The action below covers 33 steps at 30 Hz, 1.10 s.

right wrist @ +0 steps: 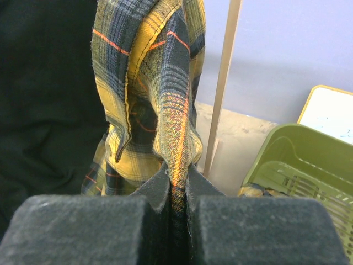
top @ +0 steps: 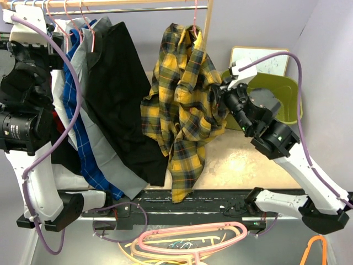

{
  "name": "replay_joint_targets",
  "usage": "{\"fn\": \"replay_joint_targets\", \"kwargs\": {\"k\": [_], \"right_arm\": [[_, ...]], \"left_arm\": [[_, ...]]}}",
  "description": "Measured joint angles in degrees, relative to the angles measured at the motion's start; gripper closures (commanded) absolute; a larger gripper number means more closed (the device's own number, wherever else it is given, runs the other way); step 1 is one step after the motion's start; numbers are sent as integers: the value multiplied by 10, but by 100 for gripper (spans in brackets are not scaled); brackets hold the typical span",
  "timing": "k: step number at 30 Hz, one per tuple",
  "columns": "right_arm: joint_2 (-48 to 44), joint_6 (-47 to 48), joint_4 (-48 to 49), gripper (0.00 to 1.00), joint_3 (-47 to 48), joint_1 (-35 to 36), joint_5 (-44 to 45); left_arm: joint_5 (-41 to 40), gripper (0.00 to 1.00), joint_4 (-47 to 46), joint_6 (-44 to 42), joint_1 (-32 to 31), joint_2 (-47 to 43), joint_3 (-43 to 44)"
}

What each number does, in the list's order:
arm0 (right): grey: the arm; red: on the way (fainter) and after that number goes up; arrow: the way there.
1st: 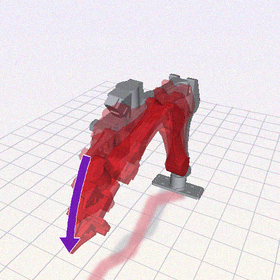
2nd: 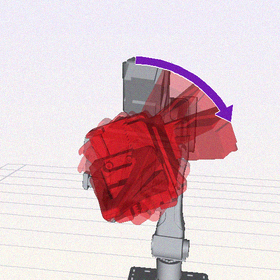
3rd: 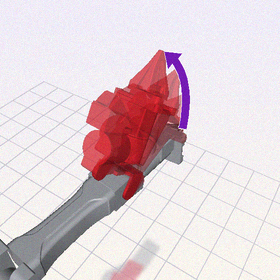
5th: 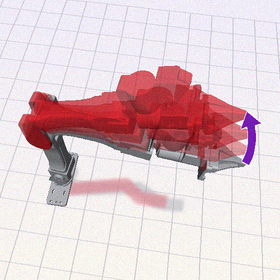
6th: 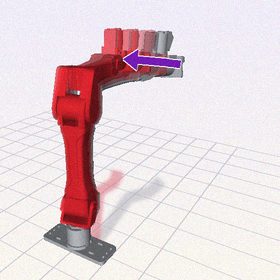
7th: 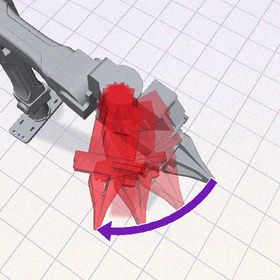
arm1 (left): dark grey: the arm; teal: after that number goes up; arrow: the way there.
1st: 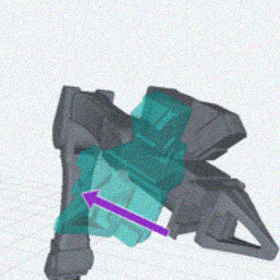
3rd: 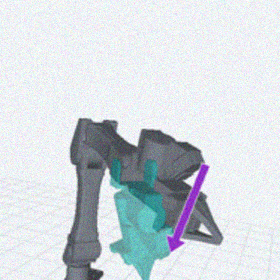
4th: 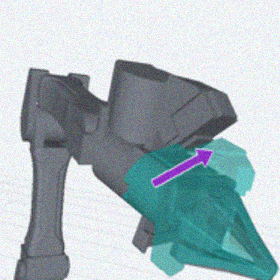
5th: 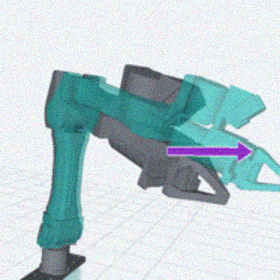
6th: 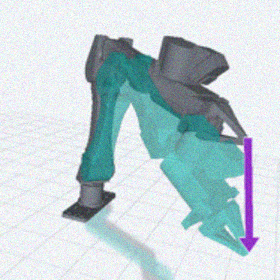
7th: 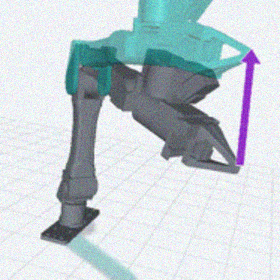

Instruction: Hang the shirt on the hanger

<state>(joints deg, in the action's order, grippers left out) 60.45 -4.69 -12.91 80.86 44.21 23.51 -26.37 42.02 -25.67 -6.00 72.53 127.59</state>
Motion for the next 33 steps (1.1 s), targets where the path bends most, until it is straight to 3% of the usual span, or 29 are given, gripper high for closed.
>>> {"fn": "replay_joint_targets", "kwargs": {"k": [8,21,33], "right_arm": [[68,31,10,100,58,0,9],[119,42,32,100,96,-8,26],[127,26,22,100,98,-21,25]], "left_arm": [[-78,1,-40,24,3,3,2],[-120,1,-16,82,3,5,25],[-146,1,-16,81,6,-5,-19]]}}
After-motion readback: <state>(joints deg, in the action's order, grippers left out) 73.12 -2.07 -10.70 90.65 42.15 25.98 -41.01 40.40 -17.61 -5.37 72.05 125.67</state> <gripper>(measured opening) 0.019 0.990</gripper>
